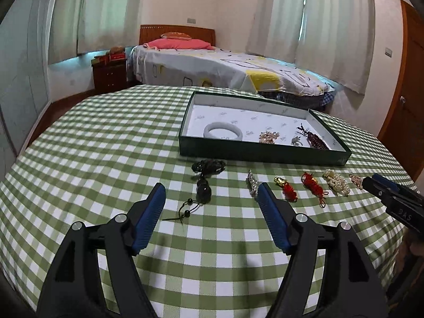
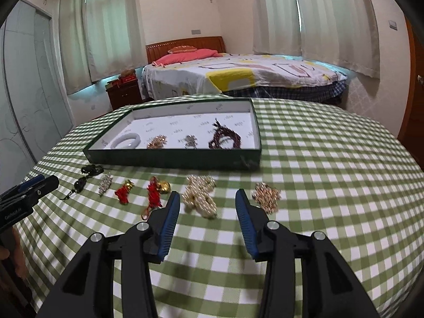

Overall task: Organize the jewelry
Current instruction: 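Grasp the black beaded pendant with the left tool, then grasp the white pearl cluster with the right tool while the left tool holds the pendant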

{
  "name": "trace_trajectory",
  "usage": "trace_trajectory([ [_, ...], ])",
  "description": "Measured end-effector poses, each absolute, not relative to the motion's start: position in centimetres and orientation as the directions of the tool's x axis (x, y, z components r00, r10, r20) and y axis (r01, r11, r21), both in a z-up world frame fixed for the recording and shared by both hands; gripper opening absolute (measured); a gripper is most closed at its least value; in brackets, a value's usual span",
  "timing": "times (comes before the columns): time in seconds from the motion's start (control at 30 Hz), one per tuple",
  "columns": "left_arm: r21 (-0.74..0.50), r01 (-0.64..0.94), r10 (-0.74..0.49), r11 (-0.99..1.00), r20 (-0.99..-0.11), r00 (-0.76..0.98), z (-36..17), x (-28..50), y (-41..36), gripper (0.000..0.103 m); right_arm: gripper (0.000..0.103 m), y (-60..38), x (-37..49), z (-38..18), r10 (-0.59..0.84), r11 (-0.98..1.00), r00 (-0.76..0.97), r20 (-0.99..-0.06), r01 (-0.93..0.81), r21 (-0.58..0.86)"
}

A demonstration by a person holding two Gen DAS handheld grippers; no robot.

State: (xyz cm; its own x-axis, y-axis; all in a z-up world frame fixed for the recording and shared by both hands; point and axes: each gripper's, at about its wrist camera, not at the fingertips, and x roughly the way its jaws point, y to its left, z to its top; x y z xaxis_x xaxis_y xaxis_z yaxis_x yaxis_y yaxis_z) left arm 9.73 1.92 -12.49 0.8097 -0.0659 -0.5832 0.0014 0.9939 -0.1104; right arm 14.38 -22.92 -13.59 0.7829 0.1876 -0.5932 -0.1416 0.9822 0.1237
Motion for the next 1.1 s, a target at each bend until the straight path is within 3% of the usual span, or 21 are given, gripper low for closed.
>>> trace_trajectory([
  [0.3, -0.102, -0.017, -0.049, 0.995, -0.61, 0.791, -13.3, 12.0, 2.2, 0.07, 0.044, -22.9, 14.3, -14.2, 0.196, 0.98, 0.778, -0.597, -0.15, 0.128],
  [0.43, -0.093, -0.012, -0.051, 0.996, -0.649, 0.759, -14.1, 13.9, 2.0, 0.059, 0.044, -22.9, 14.7, -14.3, 0.2, 0.98, 0.772, -0.604, -0.15, 0.132],
  [0.7, -0.107, 0.003, -0.079, 0.994, -0.712, 0.698, -15.4, 16.5, 1.9, 0.056, 0.044, -22.7, 15.6, -14.3, 0.204, 0.979, 0.758, -0.619, -0.153, 0.135],
  [0.93, -0.114, 0.019, -0.096, 0.993, -0.727, 0.68, -15.9, 16.8, 2.1, 0.02, 0.044, -22.1, 16.3, -14.4, 0.213, 0.977, 0.743, -0.635, -0.166, 0.134],
  [1.1, -0.14, 0.024, -0.118, 0.99, -0.721, 0.683, -15.9, 16.8, 2.4, 0.017, 0.044, -21.4, 17.3, -14.8, 0.22, 0.975, 0.716, -0.662, -0.179, 0.13],
])
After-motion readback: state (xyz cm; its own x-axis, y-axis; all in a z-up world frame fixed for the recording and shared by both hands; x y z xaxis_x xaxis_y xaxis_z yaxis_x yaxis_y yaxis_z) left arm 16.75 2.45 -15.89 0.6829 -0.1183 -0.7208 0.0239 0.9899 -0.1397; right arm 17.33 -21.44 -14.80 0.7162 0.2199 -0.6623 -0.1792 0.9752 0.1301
